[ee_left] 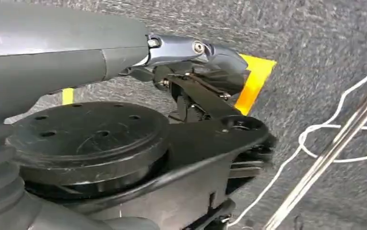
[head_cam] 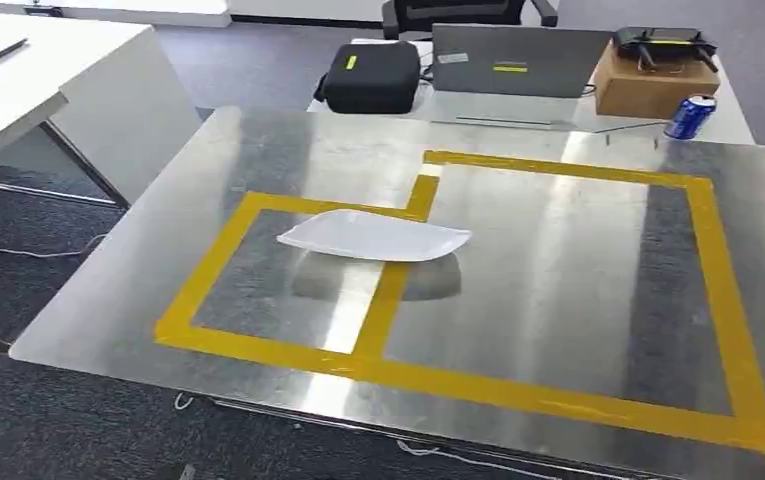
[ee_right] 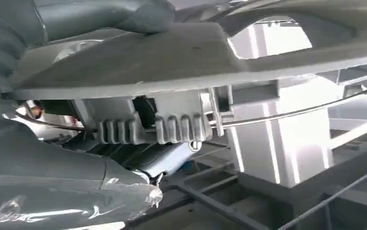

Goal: Take the parts from the cabinet and place them on the table.

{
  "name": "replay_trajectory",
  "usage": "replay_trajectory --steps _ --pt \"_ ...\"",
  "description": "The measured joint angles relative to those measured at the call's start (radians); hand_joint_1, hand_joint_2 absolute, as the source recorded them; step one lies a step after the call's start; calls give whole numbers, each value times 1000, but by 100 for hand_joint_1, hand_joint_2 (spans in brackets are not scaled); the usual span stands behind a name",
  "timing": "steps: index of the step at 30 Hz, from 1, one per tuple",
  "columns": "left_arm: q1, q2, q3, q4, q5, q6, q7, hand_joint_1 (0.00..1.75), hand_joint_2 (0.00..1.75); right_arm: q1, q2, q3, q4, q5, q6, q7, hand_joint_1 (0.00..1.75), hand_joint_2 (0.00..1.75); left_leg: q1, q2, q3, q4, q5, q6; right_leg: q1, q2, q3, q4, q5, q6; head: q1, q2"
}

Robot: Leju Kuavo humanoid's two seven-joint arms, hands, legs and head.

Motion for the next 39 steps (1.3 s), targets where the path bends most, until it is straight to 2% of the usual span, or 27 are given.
replay_trajectory --steps 2,3,4,5,6,7,8,13,17,20,24,26,29,31,32,34,39 --pt "-1 0 0 0 0 0 0 0 175 0 0 5 0 1 -1 2 175 175 -10 -21 91 -170 78 30 5 11 -1 -1 4 -3 0 0" --pt "-3 8 0 0 0 0 0 0 175 2 0 6 0 3 -1 4 175 175 -20 -34 122 -232 82 51 4 19 -2 0 5 -1 2 0" --pt "-8 4 0 0 0 0 0 0 175 3 0 7 0 11 -2 6 175 175 -19 -23 123 -244 83 44 7 27 -5 3 6 3 -1 0" --pt "-11 3 0 0 0 0 0 0 175 5 -1 8 0 24 -3 10 175 175 -18 -21 121 -251 88 24 8 26 -8 5 5 5 1 0" --pt "-11 0 0 0 0 0 0 0 175 5 -3 11 0 42 -8 19 175 175 -16 -24 121 -252 88 -17 8 23 -10 5 0 -11 0 0" --pt "-10 0 0 0 0 0 2 0 175 5 -3 13 1 57 -13 28 175 175 -19 -25 120 -252 91 -1 6 22 -9 2 2 -9 2 0" --pt "-8 1 0 0 1 1 4 0 175 5 -3 13 3 68 -24 32 175 175 -20 -25 120 -252 91 6 5 21 -8 -1 8 2 0 0" --pt "-8 -2 0 0 2 2 6 0 175 -3 -3 29 16 77 -65 43 175 175 -22 -27 114 -252 99 16 3 17 -7 -13 18 13 1 0" --pt "-8 -2 0 0 -7 1 10 0 175 0 -12 66 31 74 -21 79 175 175 -22 -29 109 -251 101 20 2 16 -7 -16 22 18 1 0" --pt "-11 0 -1 0 -18 -1 17 0 175 -1 -55 174 67 86 -27 186 175 175 -23 -28 108 -251 103 22 1 17 -9 -16 24 19 1 0" --pt "-12 1 -4 0 -30 -12 20 0 175 -14 -99 280 105 90 -44 223 175 175 -23 -30 104 -251 106 25 1 14 -10 -16 26 20 0 0" --pt "-13 3 -14 0 -50 -43 16 0 175 -77 -130 355 152 117 -51 251 175 175 -22 -30 101 -251 108 22 2 17 -14 -16 29 19 1 0" --pt "-26 3 -35 1 -70 -82 1 0 175 -271 -159 564 307 165 -77 314 175 175 -22 -20 98 -251 112 19 2 28 -22 -16 37 17 1 0" --pt "-36 2 -45 1 -75 -84 3 0 175 -404 -159 709 421 192 -112 362 175 175 -22 -20 94 -251 117 18 1 28 -26 -16 41 19 0 0" --pt "-39 2 -48 1 -77 -83 11 0 175 -456 -159 774 471 198 -127 378 175 175 -22 -20 92 -251 120 22 1 26 -28 -16 43 19 0 0" --pt "-39 3 -50 1 -79 -77 31 0 175 -550 -146 886 563 203 -141 394 175 175 -21 -26 86 -251 128 20 2 20 -33 -16 47 18 0 0" --pt "-37 5 -59 1 -90 -70 64 0 175 -746 -48 1098 793 204 -145 407 175 175 -17 -32 74 -251 135 14 4 15 -43 -15 53 14 0 0"
